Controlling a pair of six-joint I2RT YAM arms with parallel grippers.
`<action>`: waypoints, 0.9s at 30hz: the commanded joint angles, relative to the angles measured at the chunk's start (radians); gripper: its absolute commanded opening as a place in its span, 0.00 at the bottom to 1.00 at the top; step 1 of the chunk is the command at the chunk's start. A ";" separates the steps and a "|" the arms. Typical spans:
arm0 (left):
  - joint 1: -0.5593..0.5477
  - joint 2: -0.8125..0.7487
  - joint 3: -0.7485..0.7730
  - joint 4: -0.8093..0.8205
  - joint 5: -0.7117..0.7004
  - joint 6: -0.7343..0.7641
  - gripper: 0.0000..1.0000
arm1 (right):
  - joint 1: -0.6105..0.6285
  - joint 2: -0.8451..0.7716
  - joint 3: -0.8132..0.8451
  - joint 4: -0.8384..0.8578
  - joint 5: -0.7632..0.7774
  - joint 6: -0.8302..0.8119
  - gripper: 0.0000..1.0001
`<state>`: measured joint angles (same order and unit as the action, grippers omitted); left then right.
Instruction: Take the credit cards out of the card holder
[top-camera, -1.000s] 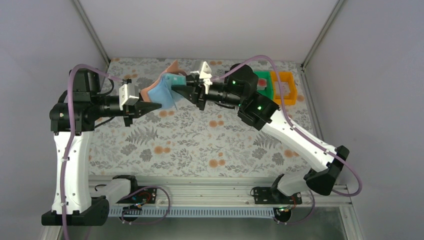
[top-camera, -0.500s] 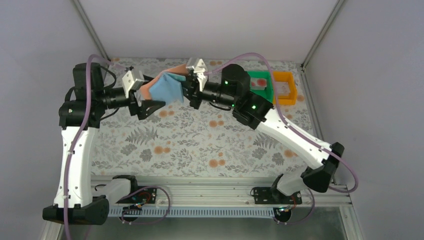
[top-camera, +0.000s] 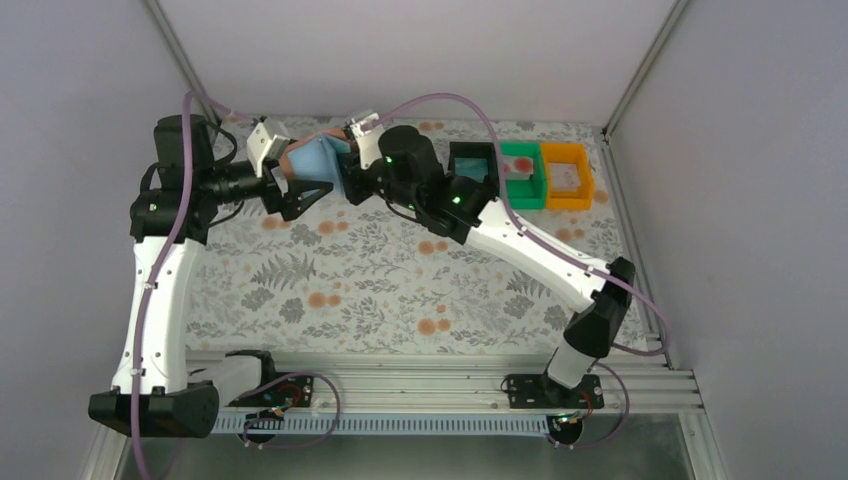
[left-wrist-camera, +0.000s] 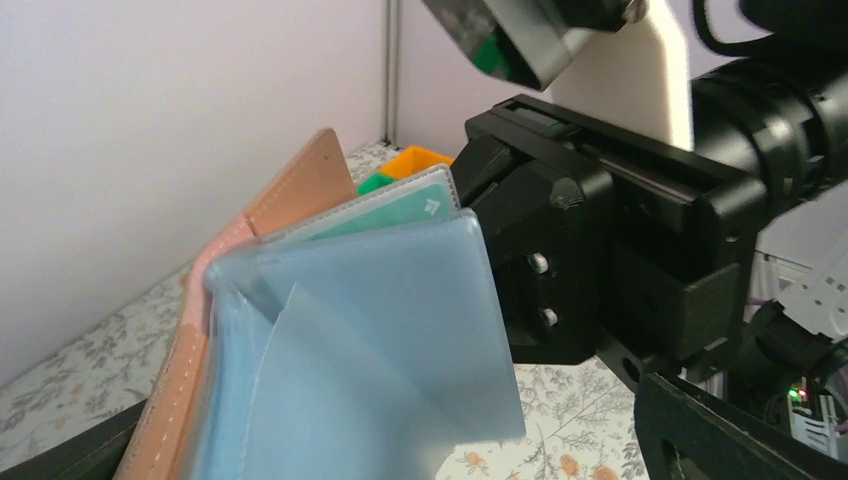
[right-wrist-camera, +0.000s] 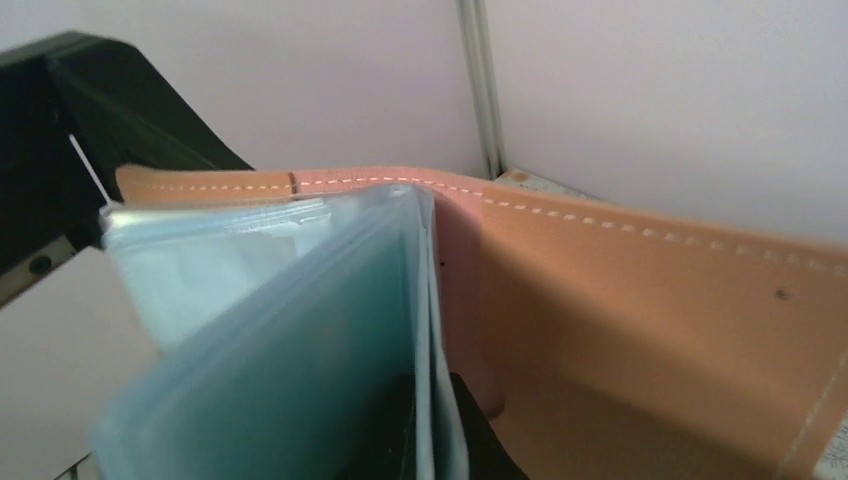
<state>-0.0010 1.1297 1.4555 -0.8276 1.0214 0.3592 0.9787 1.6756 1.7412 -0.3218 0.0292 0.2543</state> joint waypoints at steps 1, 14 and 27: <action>0.004 0.004 -0.032 0.063 -0.038 -0.068 1.00 | 0.041 0.069 0.116 -0.050 0.098 0.015 0.04; 0.048 0.000 -0.065 0.084 -0.121 -0.115 0.66 | 0.060 0.059 0.135 -0.044 0.056 -0.053 0.04; 0.085 -0.047 -0.080 -0.030 0.190 0.003 0.02 | -0.077 -0.169 -0.086 -0.027 -0.363 -0.301 0.06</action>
<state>0.0734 1.0874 1.3853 -0.7940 1.0916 0.2981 0.9604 1.5833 1.6951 -0.3847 -0.1295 0.0540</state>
